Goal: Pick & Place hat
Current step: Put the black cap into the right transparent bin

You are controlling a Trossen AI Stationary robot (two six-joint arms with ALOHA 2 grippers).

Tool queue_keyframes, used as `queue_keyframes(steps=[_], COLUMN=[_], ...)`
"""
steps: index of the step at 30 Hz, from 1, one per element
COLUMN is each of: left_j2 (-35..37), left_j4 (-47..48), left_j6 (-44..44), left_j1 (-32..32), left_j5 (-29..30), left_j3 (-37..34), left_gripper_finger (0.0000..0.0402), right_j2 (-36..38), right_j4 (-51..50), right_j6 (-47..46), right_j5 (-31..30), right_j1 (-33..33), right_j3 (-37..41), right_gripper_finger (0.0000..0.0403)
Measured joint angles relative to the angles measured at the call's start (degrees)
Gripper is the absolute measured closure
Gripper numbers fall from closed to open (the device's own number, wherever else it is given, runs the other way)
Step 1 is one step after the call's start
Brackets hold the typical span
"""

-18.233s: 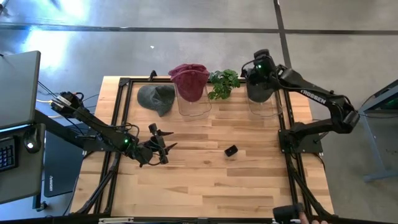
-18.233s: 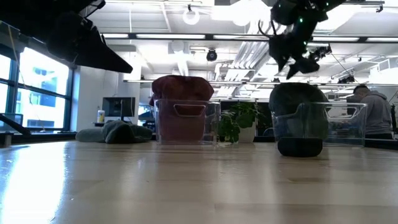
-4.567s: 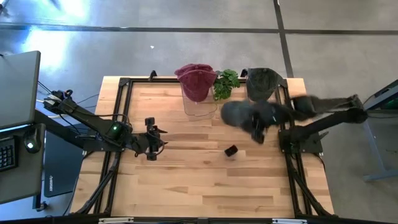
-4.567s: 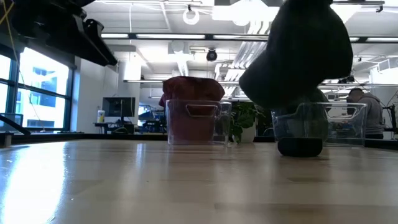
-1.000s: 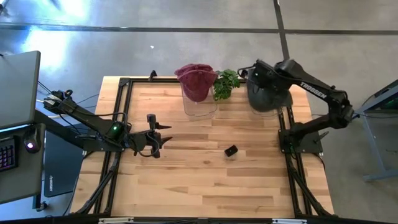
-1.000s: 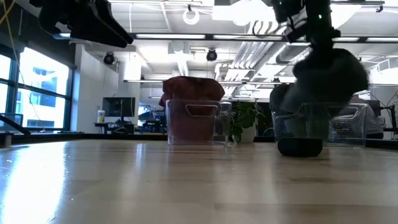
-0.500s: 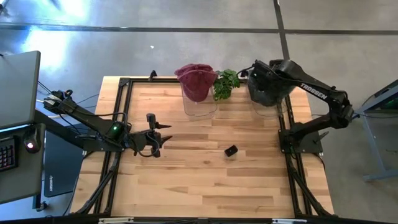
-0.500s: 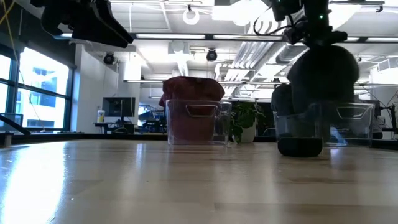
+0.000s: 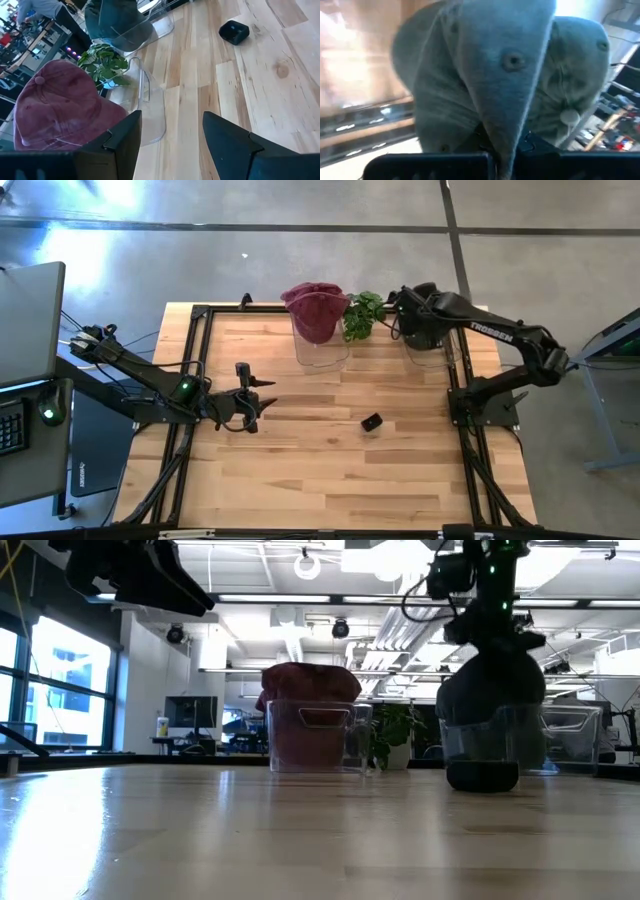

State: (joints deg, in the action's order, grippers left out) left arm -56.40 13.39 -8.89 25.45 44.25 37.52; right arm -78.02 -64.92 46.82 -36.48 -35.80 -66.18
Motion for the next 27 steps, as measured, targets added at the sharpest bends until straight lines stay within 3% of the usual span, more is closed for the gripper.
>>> queue_keyframes(steps=[8, 17, 21, 27], left_j2=[0.0, 0.0, 0.0, 0.0], left_j4=[0.0, 0.02, 0.02, 0.04], left_j6=[0.07, 0.07, 0.07, 0.11], left_j1=[0.0, 0.0, 0.0, 0.0], left_j5=[-0.02, -0.07, -0.13, -0.13], left_j3=[0.0, 0.0, 0.0, 0.0], left_gripper_finger=[0.0197, 0.0197, 0.0197, 0.0197], right_j2=[0.0, -0.02, -0.02, 0.05], right_j4=[20.93, 33.83, 33.57, 31.14], right_j6=[11.29, 21.43, 20.02, 13.86], right_j5=[-6.67, -10.02, -9.56, -8.89], right_j1=[-2.17, -2.87, -4.57, -3.73], right_j3=[9.39, 10.69, 10.65, 10.65], right_gripper_finger=[0.0399, 0.0392, 0.0352, 0.0252])
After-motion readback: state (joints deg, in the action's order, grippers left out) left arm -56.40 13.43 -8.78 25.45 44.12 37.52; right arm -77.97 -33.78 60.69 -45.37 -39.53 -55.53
